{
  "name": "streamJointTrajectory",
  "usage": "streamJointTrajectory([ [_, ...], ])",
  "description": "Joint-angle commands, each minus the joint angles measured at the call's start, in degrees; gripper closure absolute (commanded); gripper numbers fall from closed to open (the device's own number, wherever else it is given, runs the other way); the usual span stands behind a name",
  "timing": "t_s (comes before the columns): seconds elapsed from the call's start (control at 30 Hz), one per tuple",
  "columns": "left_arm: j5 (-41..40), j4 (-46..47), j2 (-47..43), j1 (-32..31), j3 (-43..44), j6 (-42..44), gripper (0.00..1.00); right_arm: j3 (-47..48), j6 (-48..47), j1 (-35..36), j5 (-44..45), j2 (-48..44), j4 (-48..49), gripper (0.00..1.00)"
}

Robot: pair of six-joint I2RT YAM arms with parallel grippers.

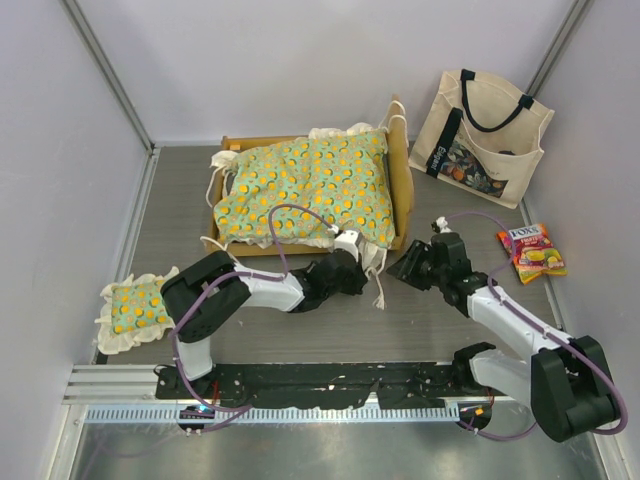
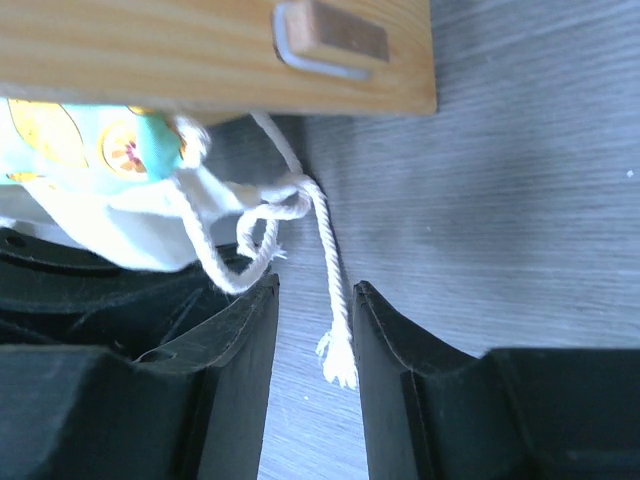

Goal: Set up the pet bed

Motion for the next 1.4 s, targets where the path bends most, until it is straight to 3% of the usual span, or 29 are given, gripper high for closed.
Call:
streamJointTrajectory([
  [0.0,-0.64,-0.18,-2.68,0.32,-1.52,-1.47,1.00,-1.92,-2.65,1.22,0.52,-2.76,-1.55,0.59],
  [0.33,0.15,-0.79,-3.03,0.32,-0.99,-1.21,1.00,-1.57,-0.80,12.99,14.29,0.31,-4.28,0.59],
  [0.53,1.29,-1.40,-2.60,0.32,-0.29,-1.03,1.00,0.19,-1.94,14.23,18.70,8.13,-3.21,0.60],
  [0.57,1.73,-1.67,-2.60,0.32,-0.03,-0.95,1.00,1.32,-2.55,14.58,20.63,9.10,-3.83,0.61],
  [0.6,1.99,-1.85,-2.60,0.32,-0.03,-0.86,1.00,1.86,-2.91,14.58,21.08,10.58,-4.53,0.71],
  [0.7,1.99,-2.46,-3.12,0.32,-0.81,-0.86,1.00,1.95,-3.79,14.58,20.48,11.13,-4.28,0.86],
  [0.77,1.99,-2.46,-3.47,0.32,-1.60,-1.03,0.99,1.60,-4.14,14.85,19.86,10.78,-3.40,0.92],
  [0.9,2.26,-3.43,-4.09,0.32,-2.49,-1.38,0.94,2.39,-4.41,16.08,21.87,10.51,-4.80,0.99],
  [1.0,2.78,-3.69,-4.53,0.32,-3.28,-1.47,0.81,3.09,-4.93,16.08,22.41,10.07,-6.12,0.99],
  [1.03,2.87,-3.69,-4.70,0.32,-3.63,-1.47,0.73,3.18,-5.02,16.08,22.23,9.90,-6.12,0.99],
  [1.37,1.82,-1.15,-6.38,0.32,-4.69,0.02,0.49,3.71,-5.02,16.34,20.83,10.51,-5.77,0.99],
])
